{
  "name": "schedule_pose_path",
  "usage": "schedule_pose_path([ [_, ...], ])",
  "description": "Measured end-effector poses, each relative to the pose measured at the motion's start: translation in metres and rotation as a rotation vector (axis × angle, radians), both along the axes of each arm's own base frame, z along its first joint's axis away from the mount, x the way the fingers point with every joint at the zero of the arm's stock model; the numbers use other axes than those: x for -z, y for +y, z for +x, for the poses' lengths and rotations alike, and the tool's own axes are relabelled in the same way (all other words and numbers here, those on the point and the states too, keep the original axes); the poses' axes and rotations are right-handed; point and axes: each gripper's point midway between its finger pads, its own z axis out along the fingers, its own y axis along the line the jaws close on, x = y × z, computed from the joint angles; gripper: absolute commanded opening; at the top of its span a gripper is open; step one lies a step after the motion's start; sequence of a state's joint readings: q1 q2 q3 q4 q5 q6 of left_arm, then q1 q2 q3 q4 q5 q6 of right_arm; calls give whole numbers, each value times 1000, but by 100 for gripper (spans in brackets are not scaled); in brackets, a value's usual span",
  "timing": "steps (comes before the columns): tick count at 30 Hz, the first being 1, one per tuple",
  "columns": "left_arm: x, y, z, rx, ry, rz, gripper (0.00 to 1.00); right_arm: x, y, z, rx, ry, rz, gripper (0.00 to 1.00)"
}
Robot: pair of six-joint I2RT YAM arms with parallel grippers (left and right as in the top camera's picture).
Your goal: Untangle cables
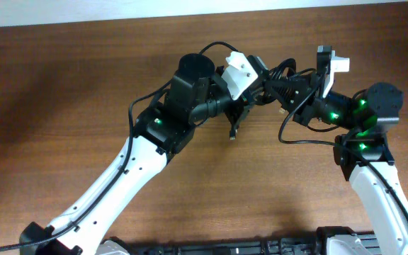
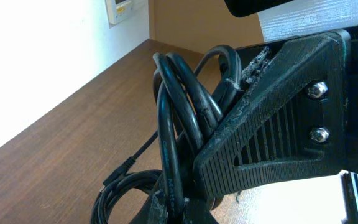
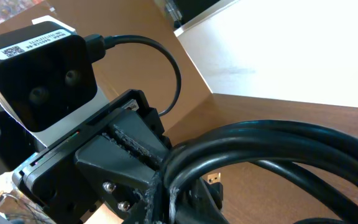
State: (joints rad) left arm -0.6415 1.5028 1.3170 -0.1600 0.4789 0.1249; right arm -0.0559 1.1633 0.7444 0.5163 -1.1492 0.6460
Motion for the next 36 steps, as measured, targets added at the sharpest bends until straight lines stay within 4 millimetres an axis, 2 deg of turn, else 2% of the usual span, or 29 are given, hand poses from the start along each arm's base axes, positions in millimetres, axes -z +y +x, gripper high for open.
schedule_pose_path([
  [6, -2, 7, 6, -34, 80, -49, 0, 1, 1, -1, -10, -13, -10, 4],
  [7, -4, 12, 12, -67, 90, -60, 0, 2, 3, -5, -34, -12, -13, 4],
  [10, -7, 46, 46, -223, 110, -88, 0, 3, 6, -12, -78, -13, -18, 4],
  [12, -10, 57, 56, -275, 118, -105, 0, 3, 7, -15, -97, -14, -20, 4],
  [16, -16, 53, 53, -256, 117, -132, 0, 4, 8, -18, -116, -13, -22, 4],
  [27, -16, 52, 48, -216, 135, -135, 0, 5, 8, -19, -123, -3, -21, 4],
  [29, -15, 57, 52, -227, 139, -137, 0, 12, 3, -13, -85, 58, -13, 4],
  [32, -19, 70, 58, -250, 137, -146, 0, 39, -16, 3, 38, 247, 9, 4],
  [36, -37, 79, 52, -235, 97, -170, 0, 68, -42, 16, 191, 410, 19, 4],
])
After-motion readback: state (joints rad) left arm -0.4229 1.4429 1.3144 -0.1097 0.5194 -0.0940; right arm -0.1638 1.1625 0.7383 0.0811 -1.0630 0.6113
